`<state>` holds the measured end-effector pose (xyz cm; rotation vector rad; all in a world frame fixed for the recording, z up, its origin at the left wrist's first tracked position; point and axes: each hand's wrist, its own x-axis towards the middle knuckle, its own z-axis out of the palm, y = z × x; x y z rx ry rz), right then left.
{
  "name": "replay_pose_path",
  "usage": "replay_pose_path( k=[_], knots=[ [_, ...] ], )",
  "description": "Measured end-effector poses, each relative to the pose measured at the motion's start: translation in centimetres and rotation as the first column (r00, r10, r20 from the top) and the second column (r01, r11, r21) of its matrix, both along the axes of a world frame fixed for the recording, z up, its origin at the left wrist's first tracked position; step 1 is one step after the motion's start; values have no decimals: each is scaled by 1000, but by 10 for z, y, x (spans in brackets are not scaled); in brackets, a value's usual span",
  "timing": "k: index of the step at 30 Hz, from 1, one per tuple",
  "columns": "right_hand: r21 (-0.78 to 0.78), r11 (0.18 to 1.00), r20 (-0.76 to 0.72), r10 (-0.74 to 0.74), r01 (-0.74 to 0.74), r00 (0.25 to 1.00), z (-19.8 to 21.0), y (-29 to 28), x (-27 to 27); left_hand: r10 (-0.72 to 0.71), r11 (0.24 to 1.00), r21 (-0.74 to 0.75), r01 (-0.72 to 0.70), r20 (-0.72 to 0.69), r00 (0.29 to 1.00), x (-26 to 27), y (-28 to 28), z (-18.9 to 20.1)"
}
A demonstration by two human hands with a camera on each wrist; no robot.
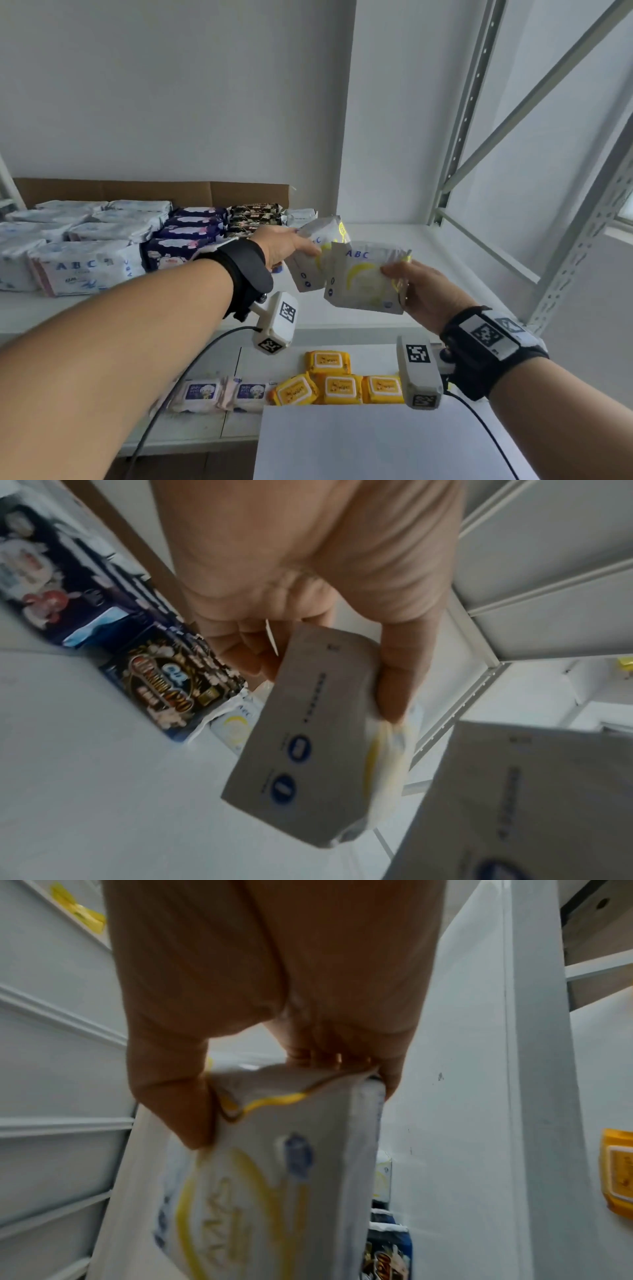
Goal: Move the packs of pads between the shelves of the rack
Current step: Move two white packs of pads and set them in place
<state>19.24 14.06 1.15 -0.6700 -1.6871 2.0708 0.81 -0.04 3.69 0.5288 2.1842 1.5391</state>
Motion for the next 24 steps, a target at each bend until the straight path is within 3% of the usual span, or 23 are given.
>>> replay_pose_path(
  k=[10,18,24],
  knots=[
    [16,1000,-72,3,-2,997,-8,33,-48,-197,950,-287,119,-260,945,-70,58,17],
    [-33,934,67,-352,355,934,-54,47,-142,-493,782,-589,201,-389,778,-161,107,-15],
    [-14,858,184,-502,513,845,-79,45,-193,-603,710,-655,257,-378,703,-208,126,-48]
  ],
)
